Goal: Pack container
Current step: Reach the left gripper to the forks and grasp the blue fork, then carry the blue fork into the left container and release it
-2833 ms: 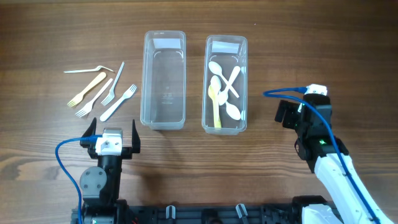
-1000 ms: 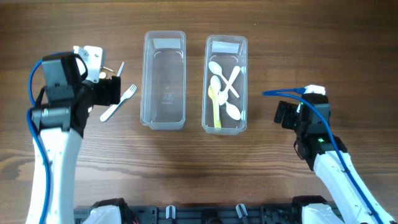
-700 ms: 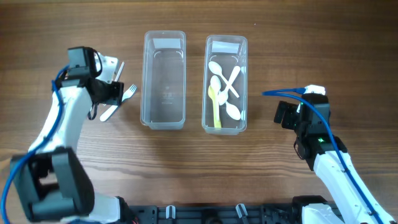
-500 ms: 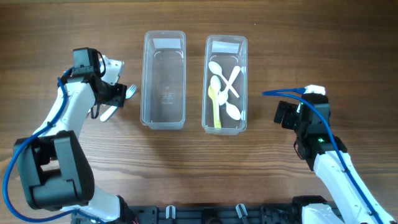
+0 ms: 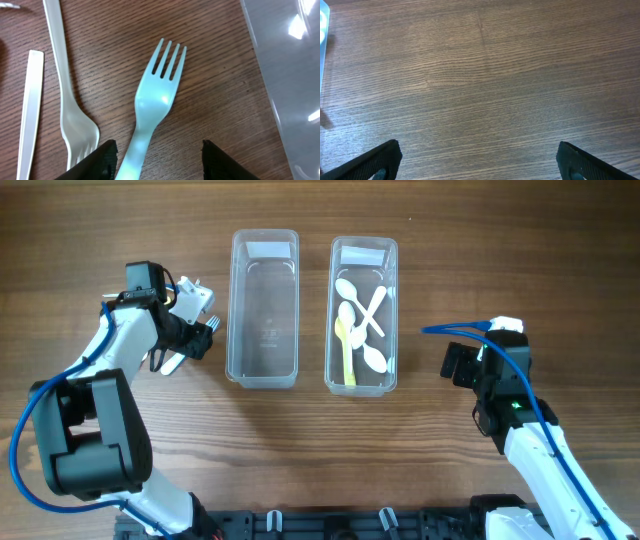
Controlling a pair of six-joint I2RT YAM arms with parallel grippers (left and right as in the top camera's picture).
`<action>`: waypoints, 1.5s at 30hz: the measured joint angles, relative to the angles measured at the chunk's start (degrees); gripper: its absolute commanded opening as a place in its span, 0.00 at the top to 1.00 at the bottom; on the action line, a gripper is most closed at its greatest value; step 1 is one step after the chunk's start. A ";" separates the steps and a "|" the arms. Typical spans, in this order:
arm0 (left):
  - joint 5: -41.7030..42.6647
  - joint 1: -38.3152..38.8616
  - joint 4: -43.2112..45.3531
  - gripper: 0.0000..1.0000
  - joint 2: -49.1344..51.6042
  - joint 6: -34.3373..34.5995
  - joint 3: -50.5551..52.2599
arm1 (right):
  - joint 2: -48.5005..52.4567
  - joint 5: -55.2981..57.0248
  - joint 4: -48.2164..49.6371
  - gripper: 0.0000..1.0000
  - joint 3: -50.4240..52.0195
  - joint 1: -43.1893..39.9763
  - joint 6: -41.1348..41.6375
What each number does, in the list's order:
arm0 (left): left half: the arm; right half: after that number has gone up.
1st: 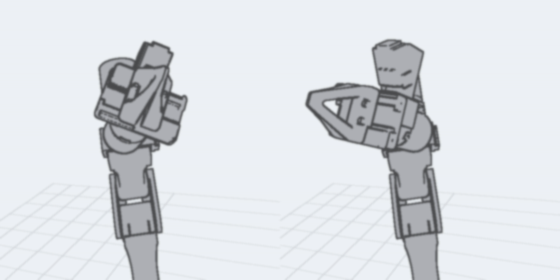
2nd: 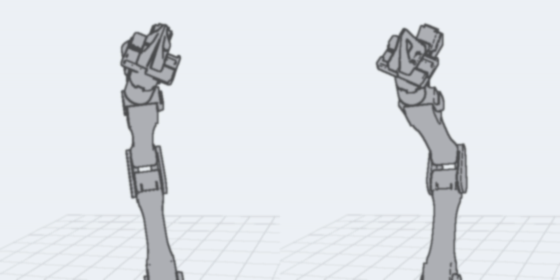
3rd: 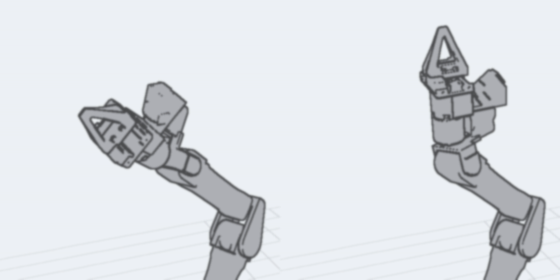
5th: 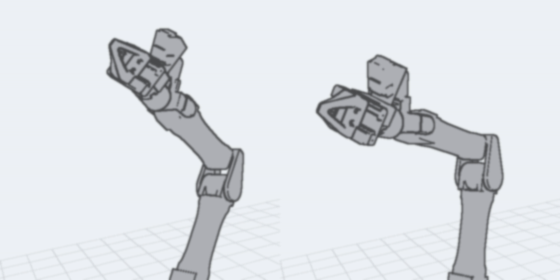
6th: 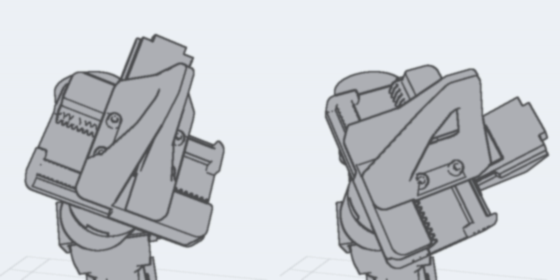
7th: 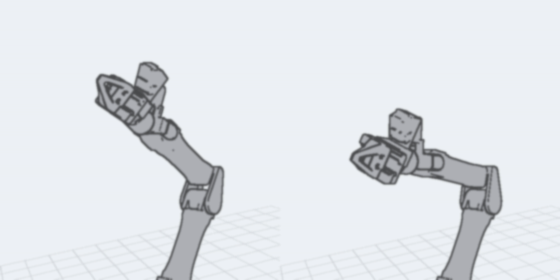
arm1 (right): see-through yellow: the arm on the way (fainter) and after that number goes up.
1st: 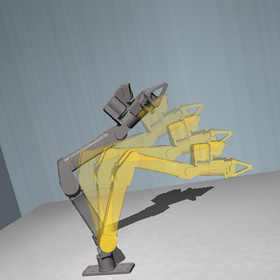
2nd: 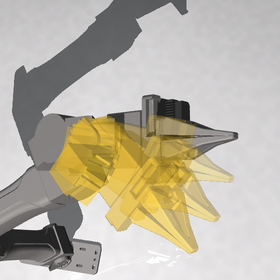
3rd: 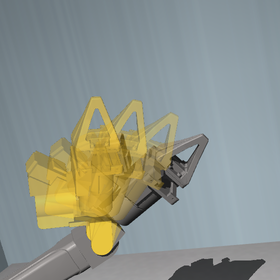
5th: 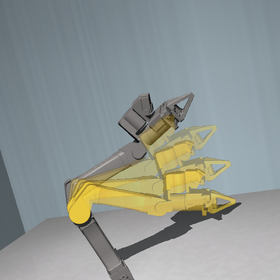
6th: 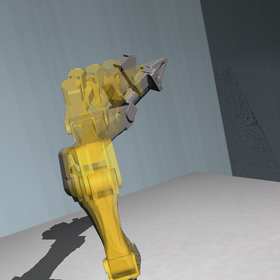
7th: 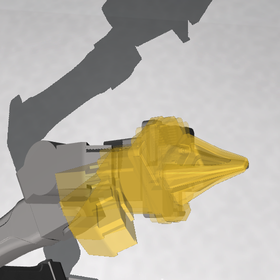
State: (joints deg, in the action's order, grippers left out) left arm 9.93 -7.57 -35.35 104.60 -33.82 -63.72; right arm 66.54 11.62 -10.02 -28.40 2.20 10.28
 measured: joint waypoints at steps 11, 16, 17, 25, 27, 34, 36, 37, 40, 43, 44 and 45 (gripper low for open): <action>0.46 0.00 3.02 0.56 3.87 -2.51 -0.26 | 0.00 0.02 0.00 0.00 0.00 0.00 0.00; 0.44 -0.02 3.10 0.96 4.07 -3.06 -0.33 | 0.00 0.02 0.00 0.00 0.00 0.00 0.00; 0.44 0.00 3.04 0.96 4.07 -3.06 -0.33 | 0.00 0.02 0.00 0.00 0.00 0.00 0.00; -2.86 0.13 2.12 0.96 3.54 -1.81 -1.11 | 0.00 0.02 0.00 0.00 0.00 0.00 0.00; -6.34 0.17 1.90 0.96 1.25 1.73 -1.84 | 0.00 0.02 0.00 0.00 0.00 0.00 0.00; -6.05 7.52 3.43 0.96 -17.35 10.64 -5.68 | 0.00 0.02 0.00 0.00 0.00 0.00 0.00; -5.14 11.08 2.99 0.96 -19.71 15.17 -5.68 | 0.00 0.02 0.00 0.00 0.00 0.00 0.00; -4.61 13.49 2.29 0.96 -20.09 18.84 -5.77 | 0.00 0.02 0.00 0.00 0.00 0.00 0.00; -3.89 17.42 1.97 0.96 -18.99 27.10 -5.77 | 0.00 0.00 -0.02 0.00 0.00 0.00 0.00; -3.85 18.51 2.21 0.39 -15.61 34.82 -5.77 | 0.00 0.00 -0.02 0.00 0.00 0.00 0.00; -3.87 18.51 2.47 0.37 -14.88 35.82 -5.77 | 0.00 0.02 0.00 0.00 0.00 0.00 0.00; -3.85 18.51 2.91 0.11 -14.38 36.63 -5.77 | 0.00 0.02 0.00 0.00 0.00 0.00 0.00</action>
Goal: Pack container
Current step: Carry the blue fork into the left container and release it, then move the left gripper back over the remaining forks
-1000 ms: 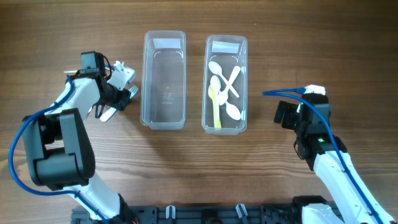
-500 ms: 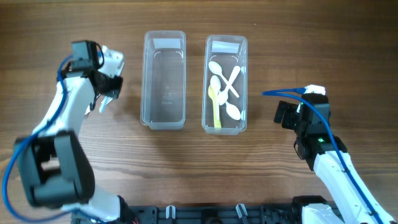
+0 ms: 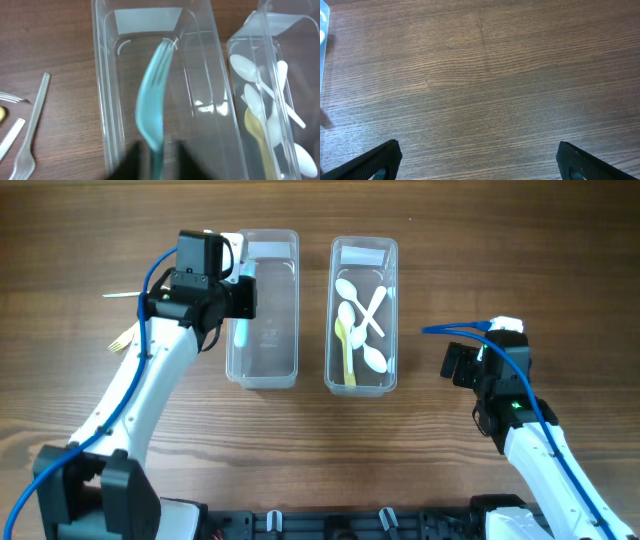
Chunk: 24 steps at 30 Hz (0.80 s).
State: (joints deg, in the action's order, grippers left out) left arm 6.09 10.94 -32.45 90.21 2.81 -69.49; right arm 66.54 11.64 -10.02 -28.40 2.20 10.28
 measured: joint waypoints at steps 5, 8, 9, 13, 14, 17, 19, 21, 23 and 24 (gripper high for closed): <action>0.00 0.07 3.34 0.07 0.26 0.92 0.00 | 0.00 -0.02 0.00 0.00 0.00 0.00 0.00; -3.80 0.09 3.41 0.10 -1.75 -7.48 0.00 | 0.00 -0.02 0.00 0.00 0.00 0.00 0.00; -7.91 0.17 3.13 0.01 -3.74 -11.69 0.00 | 0.00 -0.02 0.00 0.00 0.00 0.00 0.00; -22.10 -0.04 1.25 0.11 -6.45 -20.26 0.00 | 0.00 0.00 0.00 0.00 0.00 0.00 0.00; -23.76 -0.57 0.55 0.15 -6.45 -21.55 0.00 | 0.00 0.00 0.00 0.00 0.00 0.00 0.00; -22.23 -6.82 -0.76 0.23 -6.45 -23.41 0.00 | 0.00 0.00 0.00 0.00 0.00 0.00 0.00; -18.01 -11.96 -1.31 0.25 -6.19 -23.67 0.00 | 0.00 0.00 0.00 0.00 0.00 0.00 0.00; -13.42 -16.70 -1.60 0.32 -3.82 -24.00 0.00 | 0.00 -0.02 0.00 0.00 0.00 0.00 0.00; -10.03 -19.15 -1.68 0.34 -0.04 -25.16 0.00 | 0.00 0.00 0.00 0.00 0.00 0.00 0.00; -8.11 -19.98 -1.64 0.35 2.95 -26.49 0.00 | 0.00 -0.02 0.00 0.00 0.00 0.00 0.00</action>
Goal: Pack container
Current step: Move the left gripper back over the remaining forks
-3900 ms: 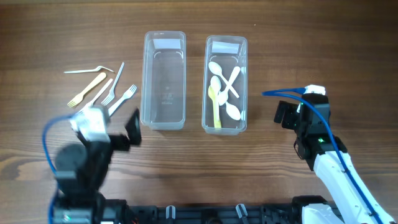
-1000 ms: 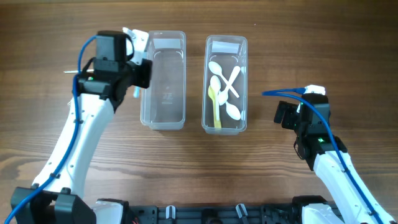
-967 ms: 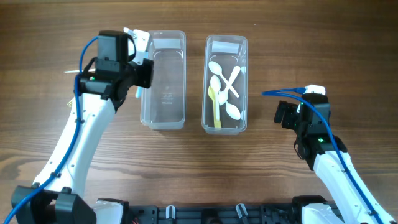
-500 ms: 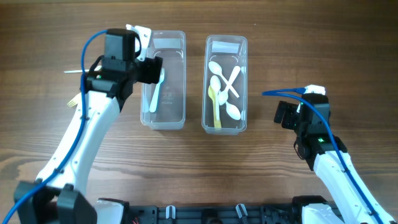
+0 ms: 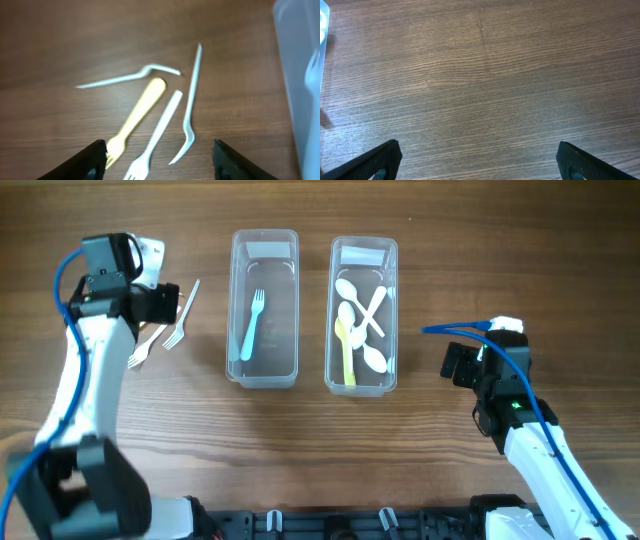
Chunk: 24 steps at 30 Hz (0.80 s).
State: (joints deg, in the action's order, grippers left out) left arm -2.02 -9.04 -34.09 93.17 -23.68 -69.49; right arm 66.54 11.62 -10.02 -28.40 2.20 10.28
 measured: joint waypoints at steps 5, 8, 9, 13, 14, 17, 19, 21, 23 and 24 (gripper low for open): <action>3.69 -0.02 0.52 0.42 11.37 -7.43 0.00 | 0.00 0.02 0.00 0.00 0.00 0.00 0.00; 4.96 -0.02 1.99 0.45 16.55 -9.16 0.00 | 0.00 0.02 0.00 0.00 0.00 0.00 0.00; 5.09 -0.02 3.13 0.45 17.07 -9.27 0.00 | 0.00 0.02 0.00 0.00 0.00 0.00 0.00; 6.71 -0.02 6.16 0.50 17.94 -9.40 0.00 | 0.00 0.00 0.00 0.00 0.00 0.00 0.00; 7.10 -0.02 6.29 0.54 17.94 -9.51 0.00 | 0.00 0.02 0.00 0.00 0.00 0.00 0.00; 7.87 -0.02 5.99 0.61 17.94 -9.92 0.00 | 0.00 0.00 0.00 0.00 0.00 0.00 0.00; 7.96 -0.02 5.03 0.65 17.94 -9.97 0.00 | 0.00 0.02 0.00 0.00 0.00 0.00 0.00; 7.96 -0.02 3.21 0.66 17.94 -10.12 -0.02 | 0.00 0.02 0.00 0.00 0.00 0.00 0.02; 7.93 -0.02 2.08 0.70 17.97 -10.12 -0.02 | 0.00 0.02 0.00 0.00 0.00 0.00 0.00; 7.93 -0.02 1.92 0.76 17.97 -10.12 -0.02 | 0.00 0.02 0.00 0.00 0.00 0.00 0.00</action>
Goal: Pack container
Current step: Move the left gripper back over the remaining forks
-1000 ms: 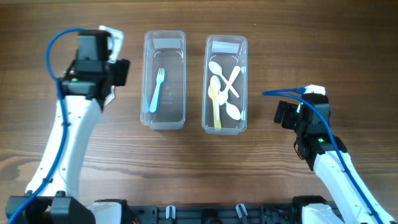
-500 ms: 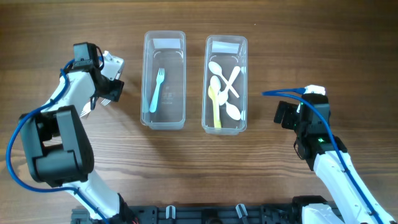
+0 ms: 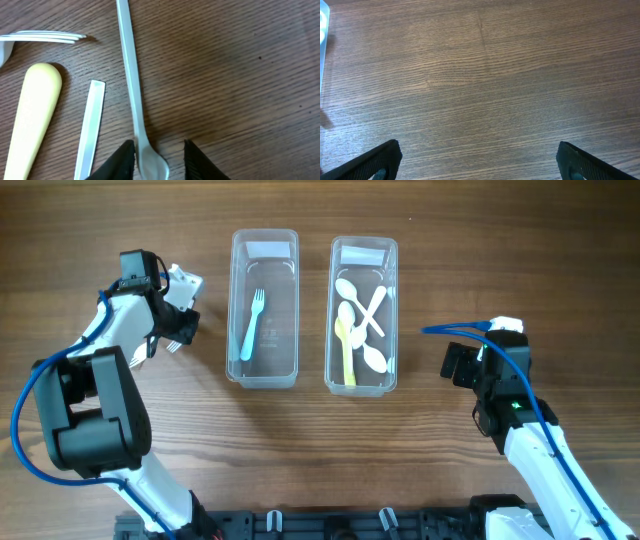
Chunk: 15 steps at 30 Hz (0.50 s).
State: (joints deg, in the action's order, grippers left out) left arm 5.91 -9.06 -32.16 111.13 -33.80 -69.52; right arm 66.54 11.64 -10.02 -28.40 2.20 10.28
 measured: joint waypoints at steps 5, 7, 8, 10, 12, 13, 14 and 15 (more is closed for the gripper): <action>0.00 0.00 -0.87 0.96 0.00 -0.02 0.00 | 0.00 0.00 0.00 0.00 0.00 0.00 0.00; 0.00 0.00 -1.16 0.96 -0.02 -0.02 0.00 | 0.00 -0.02 0.00 0.00 0.00 0.00 0.00; 0.00 0.00 -1.60 0.96 0.00 -0.02 0.00 | 0.00 0.00 0.00 0.00 0.00 0.00 0.00; 0.00 0.00 -3.30 0.96 -0.02 0.00 0.00 | 0.00 0.00 0.00 0.00 0.00 0.00 0.00; 0.02 0.00 -3.78 0.96 -0.50 1.64 0.00 | 0.00 0.00 0.00 0.00 0.00 0.00 0.00; 0.00 0.11 -3.89 0.96 -1.88 3.45 0.00 | 0.00 -0.02 0.00 0.00 0.00 0.00 0.00; 0.02 0.11 -3.89 0.96 -3.15 4.44 0.00 | 0.00 0.00 0.00 0.00 0.00 0.00 0.02; 0.00 0.26 -3.91 0.96 -5.29 5.86 0.00 | 0.00 0.00 0.00 0.00 0.00 0.00 0.00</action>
State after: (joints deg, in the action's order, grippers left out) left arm 5.91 -8.80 -36.07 105.84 -27.94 -69.52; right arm 66.54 11.64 -10.02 -28.40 2.20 10.28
